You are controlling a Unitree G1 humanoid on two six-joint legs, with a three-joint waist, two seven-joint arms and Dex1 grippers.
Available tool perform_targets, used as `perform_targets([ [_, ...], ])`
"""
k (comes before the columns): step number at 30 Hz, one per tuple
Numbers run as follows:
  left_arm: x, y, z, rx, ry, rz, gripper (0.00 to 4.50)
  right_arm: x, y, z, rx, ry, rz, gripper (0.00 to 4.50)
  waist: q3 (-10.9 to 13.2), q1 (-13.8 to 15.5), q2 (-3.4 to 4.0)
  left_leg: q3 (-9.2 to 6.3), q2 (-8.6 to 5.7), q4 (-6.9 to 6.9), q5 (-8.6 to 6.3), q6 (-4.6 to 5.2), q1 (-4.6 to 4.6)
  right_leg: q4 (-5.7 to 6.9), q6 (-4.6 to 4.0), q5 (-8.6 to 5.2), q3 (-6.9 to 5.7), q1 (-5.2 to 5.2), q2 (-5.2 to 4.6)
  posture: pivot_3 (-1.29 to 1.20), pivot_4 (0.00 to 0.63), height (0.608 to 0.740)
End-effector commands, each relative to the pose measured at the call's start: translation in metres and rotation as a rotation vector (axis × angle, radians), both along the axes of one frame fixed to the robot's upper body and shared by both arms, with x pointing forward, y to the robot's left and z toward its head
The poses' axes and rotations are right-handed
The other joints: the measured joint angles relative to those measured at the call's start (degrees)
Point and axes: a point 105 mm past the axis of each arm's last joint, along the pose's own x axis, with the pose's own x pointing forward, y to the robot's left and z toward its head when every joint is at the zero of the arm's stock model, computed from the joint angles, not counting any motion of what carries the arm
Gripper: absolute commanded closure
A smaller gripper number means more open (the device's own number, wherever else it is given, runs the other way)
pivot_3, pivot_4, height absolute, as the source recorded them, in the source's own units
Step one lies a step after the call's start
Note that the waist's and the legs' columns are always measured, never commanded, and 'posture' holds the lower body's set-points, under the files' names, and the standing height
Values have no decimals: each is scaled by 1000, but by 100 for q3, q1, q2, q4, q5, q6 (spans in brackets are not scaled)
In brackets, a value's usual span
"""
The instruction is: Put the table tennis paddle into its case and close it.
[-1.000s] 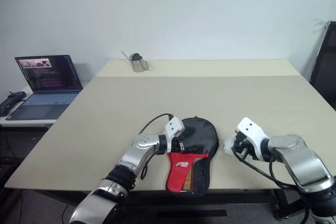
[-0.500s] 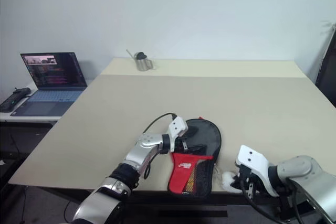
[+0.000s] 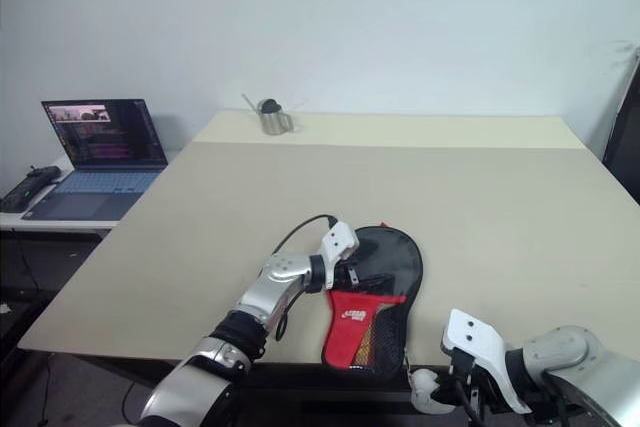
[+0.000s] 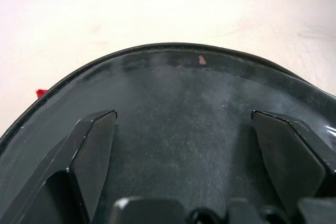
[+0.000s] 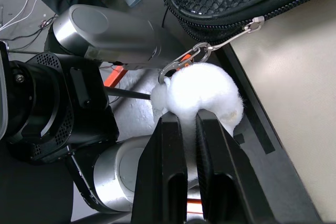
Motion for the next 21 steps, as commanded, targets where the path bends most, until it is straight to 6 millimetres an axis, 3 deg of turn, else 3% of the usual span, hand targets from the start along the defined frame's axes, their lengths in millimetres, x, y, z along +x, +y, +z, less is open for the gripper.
perform_targets([
  [1,-4,6,-25,61,68,27,0,-19,10,5,30,31,90,4483,1,1,-1,0,0,0,0,0,0,0,0,0,0,0,0,0,150,740],
  [7,-4,4,-24,59,66,21,0,-38,16,0,49,90,137,4483,2,5,-3,0,-1,0,0,0,0,-2,1,0,0,2,-1,0,150,740],
  [13,-3,3,-24,63,62,18,0,-41,29,-2,71,86,142,4483,4,7,-7,-1,-1,0,-1,-1,0,-3,2,-1,-2,3,-1,0,150,740],
  [21,-4,0,-24,59,61,12,0,-20,30,11,49,32,60,4483,3,9,-6,-4,0,1,0,0,0,-2,2,-1,-3,4,-1,0,150,740],
])
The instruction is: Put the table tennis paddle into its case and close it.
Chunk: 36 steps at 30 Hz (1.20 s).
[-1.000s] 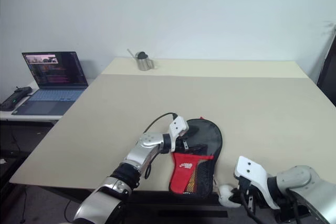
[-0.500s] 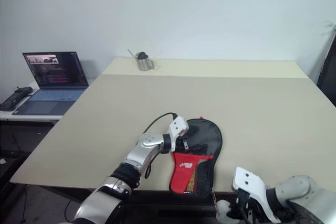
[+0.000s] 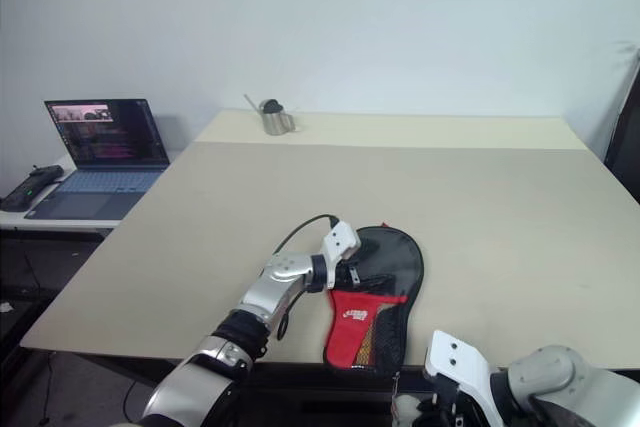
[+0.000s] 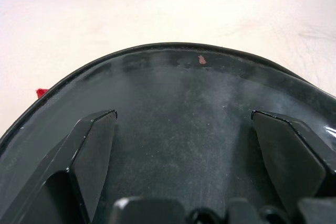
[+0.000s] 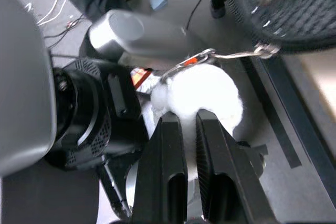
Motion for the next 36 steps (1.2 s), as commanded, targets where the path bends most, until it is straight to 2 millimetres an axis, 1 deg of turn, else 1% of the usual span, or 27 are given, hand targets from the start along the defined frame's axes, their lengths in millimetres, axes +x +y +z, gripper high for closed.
perform_targets([
  [1,-5,3,-23,54,57,15,0,-1,4,12,10,-5,18,4177,-1,1,2,-1,0,0,0,0,0,0,0,0,-1,1,0,0,150,740],
  [3,-5,2,-23,52,56,14,0,3,4,17,12,-7,14,3567,-1,2,2,-2,0,-1,0,0,0,0,0,0,-2,1,0,0,150,740],
  [6,-6,1,-22,49,55,13,0,7,3,20,17,-4,2,2522,-2,7,3,-3,0,-1,0,0,0,-1,0,0,-3,2,0,0,150,740],
  [10,-6,0,-23,48,56,12,0,6,2,23,32,5,6,1160,-3,10,4,-4,-1,-1,0,0,-2,-3,0,0,-5,2,-1,0,150,740],
  [11,-6,0,-23,49,56,12,0,5,2,23,37,7,10,747,-2,10,4,-3,-1,-1,0,0,-2,-3,0,0,-5,2,-1,0,150,740],
  [13,-7,0,-23,48,56,12,0,4,2,25,50,9,16,57,-2,10,4,-4,-1,-1,0,1,-2,-3,0,0,-6,2,-1,0,150,740],
  [14,-7,0,-23,48,56,10,0,4,2,26,63,6,18,19,-2,10,3,-4,-1,-1,0,0,-2,-3,0,0,-6,2,-1,0,150,740],
  [15,-7,0,-23,47,57,9,0,10,3,30,90,-19,6,19,-1,9,2,-4,0,-1,0,0,-1,-3,0,0,-6,2,-1,0,150,740],
  [19,-9,1,-21,39,52,3,0,50,-3,50,194,-176,-103,19,0,-1,0,0,0,0,0,0,2,-2,1,0,-4,4,-1,0,150,740],
  [22,-13,4,-12,15,37,-15,0,71,-12,54,204,-268,-151,19,1,-4,-2,-2,0,-5,0,1,-1,-2,0,0,-5,-1,0,0,150,740],
  [25,-23,13,3,-3,9,-57,0,84,-14,58,249,-310,-178,19,5,-42,-7,0,2,-15,-6,-4,-12,-2,-2,-1,-1,-19,1,0,150,740],
  [27,-32,26,14,-10,7,-80,0,96,-15,67,311,-396,-203,19,7,-118,-9,1,4,-18,-11,-8,-15,6,-9,-5,19,-39,2,0,150,740],
  [28,-37,34,20,-15,12,-91,0,102,-16,68,327,-418,-218,19,8,-142,-8,2,7,-22,-14,-13,-22,8,-16,-5,26,-52,5,0,150,740],
  [29,-42,38,23,-17,17,-99,0,105,-17,68,335,-430,-226,19,12,-168,-6,2,7,-23,-16,-17,-28,10,-27,-4,30,-61,6,0,150,740],
  [32,-57,66,42,-48,55,-102,0,119,-22,69,377,-454,-235,19,40,-190,-11,4,8,-21,-24,-29,-34,8,-39,-6,36,-68,7,0,150,740],
  [33,-61,73,47,-53,65,-98,0,123,-23,71,394,-464,-241,19,51,-190,-14,7,8,-20,-27,-25,-34,8,-40,-6,39,-70,7,0,150,740],
  [34,-63,75,49,-55,72,-95,0,126,-25,72,404,-471,-244,19,62,-187,-19,5,8,-20,-37,-9,-35,9,-40,-6,38,-70,7,0,150,740],
  [36,-68,91,51,-61,89,-47,0,137,-28,73,428,-480,-255,19,86,-180,-13,4,8,-17,-41,-3,-36,8,-41,-7,37,-69,6,0,150,740],
])
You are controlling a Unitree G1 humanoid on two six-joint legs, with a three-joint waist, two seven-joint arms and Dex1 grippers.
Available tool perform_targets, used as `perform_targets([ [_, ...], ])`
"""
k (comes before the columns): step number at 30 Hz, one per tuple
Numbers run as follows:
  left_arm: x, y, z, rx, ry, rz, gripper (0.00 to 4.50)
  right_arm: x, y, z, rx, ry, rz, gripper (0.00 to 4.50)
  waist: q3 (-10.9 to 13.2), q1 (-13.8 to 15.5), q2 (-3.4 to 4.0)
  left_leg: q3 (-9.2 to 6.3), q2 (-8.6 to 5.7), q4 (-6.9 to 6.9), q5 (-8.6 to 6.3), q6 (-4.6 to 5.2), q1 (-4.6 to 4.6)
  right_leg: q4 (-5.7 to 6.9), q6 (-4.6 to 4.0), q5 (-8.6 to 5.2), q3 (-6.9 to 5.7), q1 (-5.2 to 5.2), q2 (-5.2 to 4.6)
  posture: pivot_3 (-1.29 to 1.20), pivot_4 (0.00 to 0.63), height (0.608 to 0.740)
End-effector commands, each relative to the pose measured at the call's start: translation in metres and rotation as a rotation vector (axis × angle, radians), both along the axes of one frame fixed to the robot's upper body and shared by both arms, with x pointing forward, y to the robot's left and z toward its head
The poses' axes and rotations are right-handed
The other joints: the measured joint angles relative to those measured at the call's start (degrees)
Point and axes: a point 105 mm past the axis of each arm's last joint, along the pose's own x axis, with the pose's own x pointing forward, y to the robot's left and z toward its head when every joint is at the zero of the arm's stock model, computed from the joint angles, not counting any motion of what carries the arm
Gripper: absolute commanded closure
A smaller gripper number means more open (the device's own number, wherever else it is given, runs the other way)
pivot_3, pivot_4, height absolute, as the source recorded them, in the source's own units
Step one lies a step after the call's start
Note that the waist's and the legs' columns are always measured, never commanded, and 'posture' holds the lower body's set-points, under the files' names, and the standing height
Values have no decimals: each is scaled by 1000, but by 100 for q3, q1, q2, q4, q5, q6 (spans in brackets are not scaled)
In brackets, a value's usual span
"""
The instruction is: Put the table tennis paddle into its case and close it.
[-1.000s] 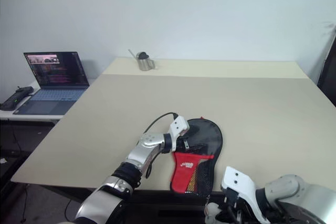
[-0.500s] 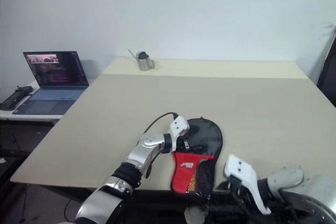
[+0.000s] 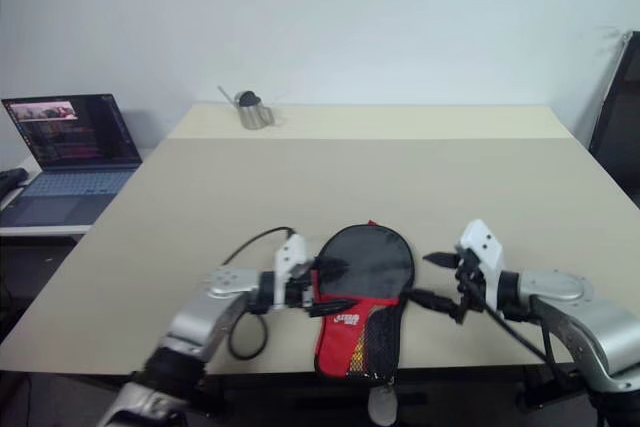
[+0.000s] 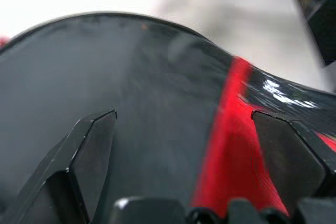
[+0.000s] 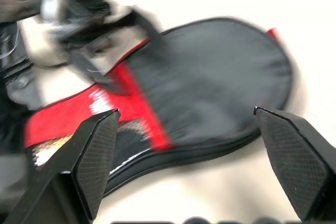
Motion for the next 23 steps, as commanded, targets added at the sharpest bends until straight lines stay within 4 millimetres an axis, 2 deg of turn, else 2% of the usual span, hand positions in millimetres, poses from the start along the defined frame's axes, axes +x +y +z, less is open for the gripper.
perform_targets([
  [1,-10,14,20,-49,-22,28,0,16,-3,12,37,-69,10,19,14,0,3,1,-1,2,0,1,-1,0,0,0,0,0,-1,0,150,740],
  [4,-16,29,24,-55,-33,103,0,29,-5,15,49,-77,19,19,38,-1,8,2,-1,2,-2,2,-1,-1,-1,0,2,0,-1,0,150,740],
  [9,-20,36,32,-63,-77,190,0,47,-17,11,17,-74,17,19,49,24,11,0,-1,8,-3,-1,-18,-2,-3,1,-1,-13,-2,0,150,740],
  [10,-18,30,34,-63,-90,204,0,54,-26,9,-1,-78,4,19,49,31,11,0,-1,9,-3,-2,-19,-2,-3,1,0,-14,-3,0,150,740],
  [13,-11,38,37,-35,-144,269,0,71,-39,7,-41,-101,-62,19,49,28,12,3,-2,12,-3,-2,-20,0,-4,1,1,-15,-3,0,150,740],
  [14,-5,34,38,-31,-157,281,0,78,-49,9,-48,-108,-87,19,50,26,12,4,-2,11,-2,-3,-20,0,-4,1,2,-17,-3,0,150,740],
  [17,1,33,33,-20,-159,290,0,81,-56,10,-78,-128,-105,19,50,29,13,6,-2,12,7,-19,-27,2,-5,2,1,-26,-2,0,150,740],
  [23,14,26,24,-13,-162,296,0,73,-55,7,-76,-104,-105,19,50,25,13,15,-3,17,8,-26,-71,7,-5,3,14,-79,-3,0,150,740],
])
